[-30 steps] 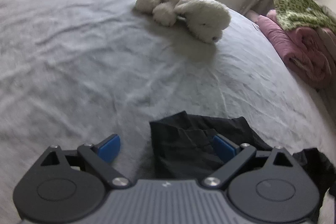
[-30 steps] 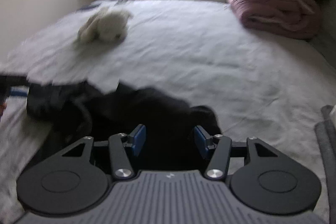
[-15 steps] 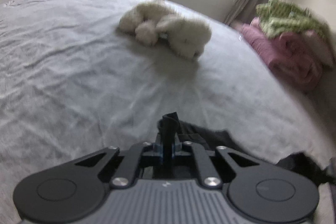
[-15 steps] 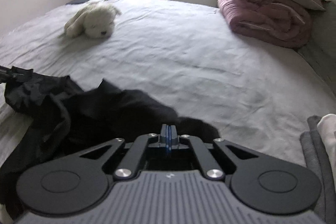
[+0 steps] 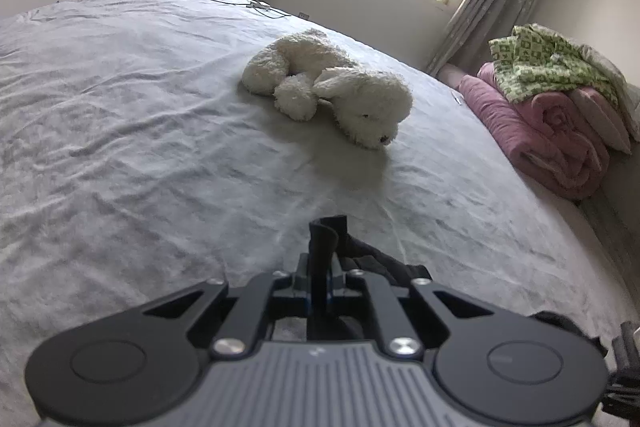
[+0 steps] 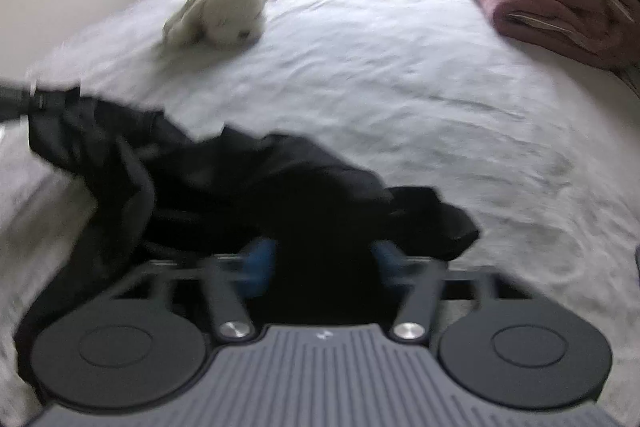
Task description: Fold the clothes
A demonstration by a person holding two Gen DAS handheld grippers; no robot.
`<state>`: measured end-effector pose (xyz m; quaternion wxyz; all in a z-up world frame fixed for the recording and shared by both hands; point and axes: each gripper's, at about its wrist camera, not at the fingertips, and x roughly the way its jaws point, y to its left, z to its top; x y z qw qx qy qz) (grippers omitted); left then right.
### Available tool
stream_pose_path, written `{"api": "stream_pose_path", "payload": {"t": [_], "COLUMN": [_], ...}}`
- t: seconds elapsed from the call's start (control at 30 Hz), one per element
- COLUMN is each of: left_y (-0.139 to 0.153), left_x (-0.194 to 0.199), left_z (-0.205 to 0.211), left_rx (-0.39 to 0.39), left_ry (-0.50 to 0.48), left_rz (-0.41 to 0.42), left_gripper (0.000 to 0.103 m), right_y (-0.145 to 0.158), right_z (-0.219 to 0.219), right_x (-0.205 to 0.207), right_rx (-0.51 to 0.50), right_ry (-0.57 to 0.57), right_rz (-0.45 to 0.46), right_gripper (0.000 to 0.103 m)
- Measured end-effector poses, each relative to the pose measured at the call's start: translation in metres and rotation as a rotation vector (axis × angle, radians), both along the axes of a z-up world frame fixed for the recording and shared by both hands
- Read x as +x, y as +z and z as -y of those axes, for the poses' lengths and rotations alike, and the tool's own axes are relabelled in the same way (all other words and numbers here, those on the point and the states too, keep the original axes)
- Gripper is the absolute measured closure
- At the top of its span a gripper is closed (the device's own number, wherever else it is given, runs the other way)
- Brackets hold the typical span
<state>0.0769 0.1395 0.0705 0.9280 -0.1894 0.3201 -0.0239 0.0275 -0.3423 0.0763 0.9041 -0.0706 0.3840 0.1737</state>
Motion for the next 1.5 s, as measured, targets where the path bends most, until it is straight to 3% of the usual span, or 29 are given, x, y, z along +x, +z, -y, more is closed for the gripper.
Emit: {"api": "stream_pose_path", "payload": {"t": [0.1, 0.4, 0.57, 0.63, 0.7, 0.8, 0.83, 0.93, 1.0, 1.07, 1.13, 1.5], "left_y": [0.004, 0.023, 0.044, 0.046, 0.039, 0.004, -0.005, -0.007, -0.009, -0.01, -0.012, -0.036], "left_x": [-0.002, -0.01, -0.024, -0.023, -0.014, 0.014, 0.018, 0.019, 0.02, 0.02, 0.024, 0.057], "left_z": [0.0, 0.002, 0.005, 0.008, 0.016, 0.028, 0.029, 0.023, 0.019, 0.015, 0.016, 0.027], "left_rx": [-0.008, -0.04, -0.092, -0.081, -0.02, 0.103, 0.11, 0.052, 0.013, -0.026, -0.037, 0.022], "left_ry": [-0.007, -0.031, -0.075, -0.085, -0.087, -0.077, -0.073, -0.064, -0.058, -0.053, -0.056, -0.038], "left_rz": [0.034, 0.177, 0.361, 0.372, 0.29, -0.025, -0.083, -0.085, -0.085, -0.086, -0.088, -0.188], "left_gripper": [0.097, 0.097, 0.097, 0.097, 0.097, 0.093, 0.093, 0.093, 0.086, 0.052, 0.033, 0.026], "right_y": [0.003, 0.037, 0.057, 0.063, 0.063, 0.051, 0.043, 0.026, 0.027, 0.029, 0.027, 0.033], "right_z": [-0.001, 0.018, 0.017, 0.021, 0.026, 0.03, 0.03, 0.03, 0.03, 0.028, 0.025, 0.025], "right_x": [-0.002, -0.016, -0.034, -0.04, -0.042, -0.034, -0.029, -0.015, -0.014, -0.016, -0.02, -0.024], "right_rx": [-0.031, -0.161, -0.301, -0.308, -0.316, -0.363, -0.39, -0.422, -0.41, -0.409, -0.407, -0.327], "right_ry": [-0.007, -0.111, -0.145, -0.168, -0.19, -0.189, -0.179, -0.176, -0.174, -0.162, -0.14, -0.15], "right_rz": [0.035, 0.29, 0.545, 0.606, 0.632, 0.572, 0.531, 0.451, 0.456, 0.466, 0.46, 0.452], "right_gripper": [0.102, 0.102, 0.102, 0.102, 0.102, 0.102, 0.102, 0.102, 0.102, 0.102, 0.102, 0.102]}}
